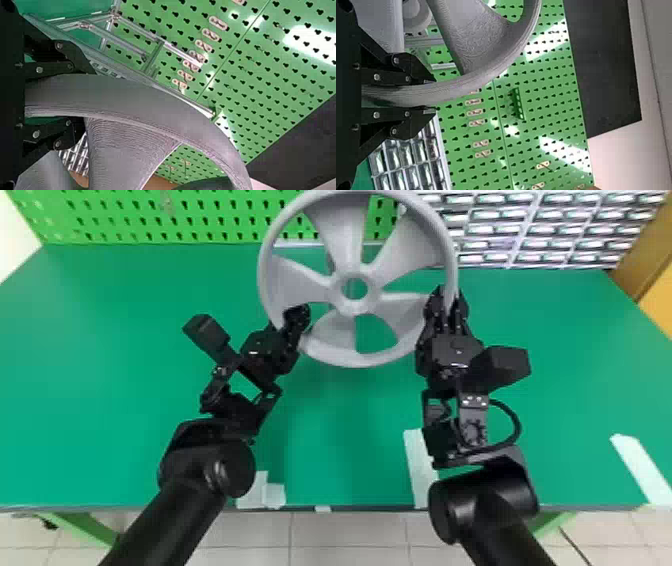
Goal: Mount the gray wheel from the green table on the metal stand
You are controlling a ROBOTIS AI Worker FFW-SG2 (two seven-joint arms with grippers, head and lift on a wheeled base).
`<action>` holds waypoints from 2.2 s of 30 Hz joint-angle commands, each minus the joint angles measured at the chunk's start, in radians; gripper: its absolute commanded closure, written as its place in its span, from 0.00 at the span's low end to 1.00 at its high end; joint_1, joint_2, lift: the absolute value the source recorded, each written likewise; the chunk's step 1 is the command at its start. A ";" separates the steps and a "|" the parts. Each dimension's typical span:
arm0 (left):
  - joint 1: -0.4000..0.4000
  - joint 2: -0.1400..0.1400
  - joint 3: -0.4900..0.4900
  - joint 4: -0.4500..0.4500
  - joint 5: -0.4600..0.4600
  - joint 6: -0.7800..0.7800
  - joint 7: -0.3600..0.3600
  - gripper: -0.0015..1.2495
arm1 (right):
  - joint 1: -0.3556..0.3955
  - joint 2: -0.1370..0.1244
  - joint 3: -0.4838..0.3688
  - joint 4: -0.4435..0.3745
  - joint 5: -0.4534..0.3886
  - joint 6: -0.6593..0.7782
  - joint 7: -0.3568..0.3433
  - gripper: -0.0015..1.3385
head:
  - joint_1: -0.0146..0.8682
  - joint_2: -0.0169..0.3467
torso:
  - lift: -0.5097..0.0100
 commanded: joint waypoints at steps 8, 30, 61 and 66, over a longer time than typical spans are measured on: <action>-0.025 -0.014 0.026 0.059 -0.077 -0.054 -0.003 0.69 | -0.056 -0.007 0.048 0.100 -0.027 -0.057 0.000 0.82 | 1.00 0.19 | 0.80; -0.104 -0.030 0.021 0.212 -0.144 -0.191 0.008 0.69 | -0.110 -0.010 0.051 0.174 -0.020 -0.097 -0.001 0.82 | 1.00 0.19 | 0.80; -0.209 -0.036 -0.002 0.370 -0.164 -0.274 0.025 0.69 | -0.217 -0.021 0.077 0.309 -0.042 -0.117 -0.001 0.82 | 1.00 0.19 | 0.80; -0.221 -0.036 0.000 0.390 -0.173 -0.288 0.028 0.69 | -0.234 -0.023 0.082 0.333 -0.043 -0.121 -0.001 0.82 | 1.00 0.19 | 0.80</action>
